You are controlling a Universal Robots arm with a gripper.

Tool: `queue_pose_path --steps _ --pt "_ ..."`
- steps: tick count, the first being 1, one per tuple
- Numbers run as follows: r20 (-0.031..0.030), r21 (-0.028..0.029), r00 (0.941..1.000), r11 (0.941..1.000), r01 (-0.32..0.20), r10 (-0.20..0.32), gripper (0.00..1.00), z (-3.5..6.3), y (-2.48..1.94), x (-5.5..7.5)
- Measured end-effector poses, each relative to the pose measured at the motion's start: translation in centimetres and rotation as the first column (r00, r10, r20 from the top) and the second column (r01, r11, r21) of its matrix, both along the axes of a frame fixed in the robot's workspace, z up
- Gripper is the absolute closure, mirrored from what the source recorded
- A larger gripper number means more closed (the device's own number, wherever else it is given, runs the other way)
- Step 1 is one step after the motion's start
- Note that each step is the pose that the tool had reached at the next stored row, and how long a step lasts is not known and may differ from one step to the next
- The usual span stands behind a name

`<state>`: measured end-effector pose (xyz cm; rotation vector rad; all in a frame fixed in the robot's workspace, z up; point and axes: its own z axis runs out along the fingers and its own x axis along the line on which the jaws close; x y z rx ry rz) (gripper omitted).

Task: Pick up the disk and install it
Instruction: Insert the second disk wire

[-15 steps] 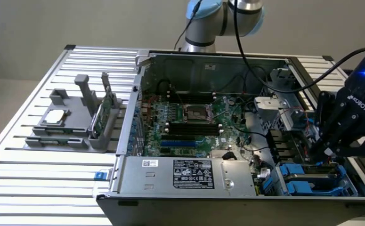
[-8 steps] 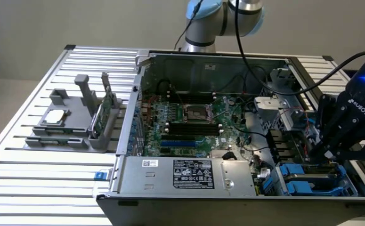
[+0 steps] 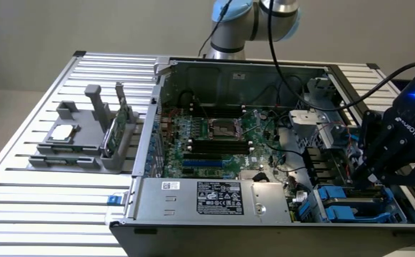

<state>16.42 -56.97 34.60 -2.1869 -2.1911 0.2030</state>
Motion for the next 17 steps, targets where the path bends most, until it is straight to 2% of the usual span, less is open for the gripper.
queue_pose_path --steps 4,7,17 --pt "0.0000 0.0124 1.0000 0.9999 0.000 0.000 0.84 -0.15 -0.43 0.05" --pt "0.0000 0.0197 1.0000 0.9998 0.000 0.000 0.84 -0.30 -0.63 0.07" --pt "0.0000 0.0410 1.0000 0.9992 0.000 0.000 0.84 -0.69 -0.77 0.24"
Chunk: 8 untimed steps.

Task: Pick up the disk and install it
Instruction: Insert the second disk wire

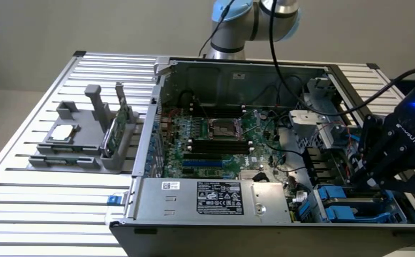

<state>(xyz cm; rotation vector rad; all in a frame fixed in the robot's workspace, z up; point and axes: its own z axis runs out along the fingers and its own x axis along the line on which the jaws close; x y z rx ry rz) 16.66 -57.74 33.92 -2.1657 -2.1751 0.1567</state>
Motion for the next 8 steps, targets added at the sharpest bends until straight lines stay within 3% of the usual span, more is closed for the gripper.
queue_pose_path --steps 8 --pt "0.0000 0.0224 1.0000 0.9997 0.000 0.000 0.84 -0.35 -0.41 0.14"
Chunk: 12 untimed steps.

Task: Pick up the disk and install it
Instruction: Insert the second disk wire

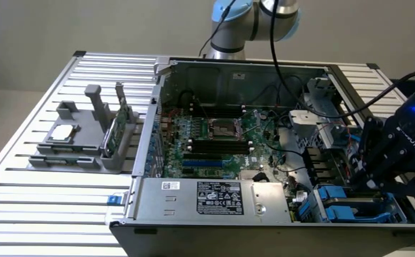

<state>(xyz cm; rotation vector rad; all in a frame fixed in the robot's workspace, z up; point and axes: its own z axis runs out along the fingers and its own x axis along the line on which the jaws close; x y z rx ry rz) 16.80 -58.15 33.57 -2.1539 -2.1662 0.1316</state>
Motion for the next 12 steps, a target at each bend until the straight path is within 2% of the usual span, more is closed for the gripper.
queue_pose_path --steps 4,12 --pt "0.0001 0.0106 1.0000 0.9999 0.000 0.000 0.84 -0.13 -0.46 0.02" --pt "0.0004 0.0208 1.0000 0.9998 0.000 0.000 0.82 -0.13 -0.54 0.02"
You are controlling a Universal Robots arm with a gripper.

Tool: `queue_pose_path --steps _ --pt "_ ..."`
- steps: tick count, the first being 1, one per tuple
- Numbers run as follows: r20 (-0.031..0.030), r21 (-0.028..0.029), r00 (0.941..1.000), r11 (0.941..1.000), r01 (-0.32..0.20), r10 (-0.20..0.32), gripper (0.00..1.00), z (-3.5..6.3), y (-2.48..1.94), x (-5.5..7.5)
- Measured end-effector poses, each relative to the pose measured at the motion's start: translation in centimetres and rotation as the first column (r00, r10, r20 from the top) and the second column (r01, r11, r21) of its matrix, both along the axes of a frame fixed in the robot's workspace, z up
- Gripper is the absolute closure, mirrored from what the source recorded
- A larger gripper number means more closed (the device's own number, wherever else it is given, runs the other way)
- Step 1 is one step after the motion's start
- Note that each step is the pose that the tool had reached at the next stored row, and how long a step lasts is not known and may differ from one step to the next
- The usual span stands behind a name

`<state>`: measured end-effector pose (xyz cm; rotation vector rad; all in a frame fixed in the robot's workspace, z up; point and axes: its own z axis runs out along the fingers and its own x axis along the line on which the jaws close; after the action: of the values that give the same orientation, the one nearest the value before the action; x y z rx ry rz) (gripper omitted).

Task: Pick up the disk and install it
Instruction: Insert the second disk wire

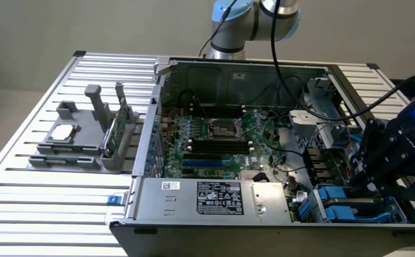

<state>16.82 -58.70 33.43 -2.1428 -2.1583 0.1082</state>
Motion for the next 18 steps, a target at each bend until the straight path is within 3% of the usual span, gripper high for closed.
queue_pose_path --steps 1,2,7,18 --pt "-0.0004 0.0012 1.0000 1.0000 0.000 0.000 0.82 0.30 -0.01 0.0" --pt "-0.0005 0.0003 1.0000 1.0000 0.000 0.000 0.76 0.80 -0.01 0.0" --pt "-0.0005 0.0000 1.0000 1.0000 0.000 0.000 0.76 2.84 -0.01 -0.4" --pt "-0.0068 0.0009 1.0000 1.0000 -0.001 0.001 0.78 3.25 -0.01 -1.7"
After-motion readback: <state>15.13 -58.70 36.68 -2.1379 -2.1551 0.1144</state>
